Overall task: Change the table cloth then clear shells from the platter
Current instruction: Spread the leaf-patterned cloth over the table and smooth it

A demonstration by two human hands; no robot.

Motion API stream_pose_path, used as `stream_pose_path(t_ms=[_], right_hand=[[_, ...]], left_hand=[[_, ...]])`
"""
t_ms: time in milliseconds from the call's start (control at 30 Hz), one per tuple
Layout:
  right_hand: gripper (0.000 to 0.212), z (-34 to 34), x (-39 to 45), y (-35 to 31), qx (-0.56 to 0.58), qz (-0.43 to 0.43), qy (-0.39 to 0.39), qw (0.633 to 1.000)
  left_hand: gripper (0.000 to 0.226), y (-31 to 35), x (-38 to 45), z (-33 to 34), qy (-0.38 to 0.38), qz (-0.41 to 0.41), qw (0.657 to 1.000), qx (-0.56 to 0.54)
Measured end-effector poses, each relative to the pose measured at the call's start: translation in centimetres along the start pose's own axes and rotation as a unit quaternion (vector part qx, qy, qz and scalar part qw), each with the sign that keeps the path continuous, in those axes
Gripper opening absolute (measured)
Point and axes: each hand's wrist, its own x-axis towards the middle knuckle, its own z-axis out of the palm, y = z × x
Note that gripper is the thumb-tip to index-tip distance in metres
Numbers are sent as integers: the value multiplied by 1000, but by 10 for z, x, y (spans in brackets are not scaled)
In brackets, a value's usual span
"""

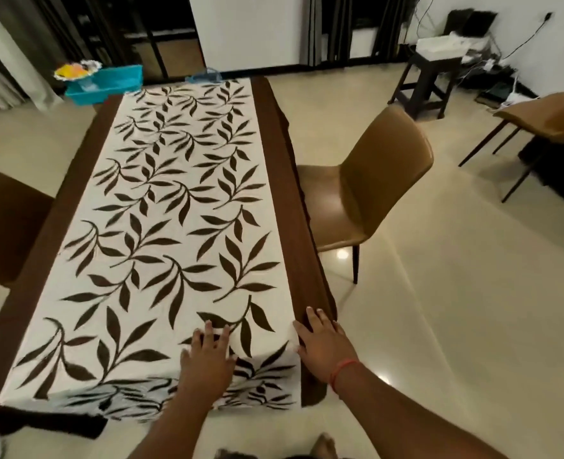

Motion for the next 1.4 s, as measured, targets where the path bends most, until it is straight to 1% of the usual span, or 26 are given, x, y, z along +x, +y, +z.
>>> stream_pose_path(t_ms=[100, 167, 267, 367, 467, 533, 633, 733, 800, 867, 1000, 1067, 1100, 1167, 1233, 1333, 1400], right_hand=[[55, -1, 1, 5, 2, -19, 6, 1000], [53, -1, -1, 10, 18, -11, 25, 999], [54, 1, -6, 27, 77, 50, 66, 994], [55, 5, -10, 45, 154, 115, 68, 979], [56, 9, -15, 58, 198, 140, 71, 968], [58, 11, -17, 67, 194, 140, 67, 969], [60, 12, -18, 86, 165, 135, 54, 976], [63, 2, -9, 115, 146, 130, 53, 979], [64, -10, 0, 145, 144, 126, 59, 980], [64, -20, 8, 182, 147, 132, 56, 979], [66, -46, 21, 297, 157, 147, 33, 976], [67, -66, 20, 359, 146, 149, 20, 978], [67, -80, 21, 392, 135, 154, 22, 979], [67, -112, 27, 458, 111, 171, 27, 979], [67, -146, 36, 508, 112, 186, 28, 976], [67, -192, 67, 566, 121, 191, 40, 973], [67, -220, 93, 594, 124, 189, 46, 973]], left_hand=[[68, 0, -1, -1, 3, -6, 1000, -7], [69, 0, -3, -1, 1, -9, 1000, -14], [70, 2, -8, -4, 1, -15, 1000, -19], [69, 8, -10, -6, 11, -14, 1000, -24], [68, 22, -7, -9, 43, 23, 998, -24], [69, 34, -3, -12, 56, 50, 997, -9], [69, 61, 10, -21, 55, 85, 995, 7], [70, 96, 32, -34, 84, 111, 990, 33], [71, 130, 50, -45, 115, 114, 986, 47], [72, 171, 71, -58, 123, 112, 985, 52], [72, 293, 118, -83, 88, 172, 978, 74], [73, 361, 137, -95, 70, 193, 976, 77], [73, 397, 147, -103, 72, 198, 975, 67], [72, 470, 166, -127, 84, 223, 970, 54], [70, 524, 186, -153, 101, 272, 956, 38], [69, 587, 224, -198, 138, 327, 934, 43], [70, 623, 260, -224, 156, 346, 924, 47]])
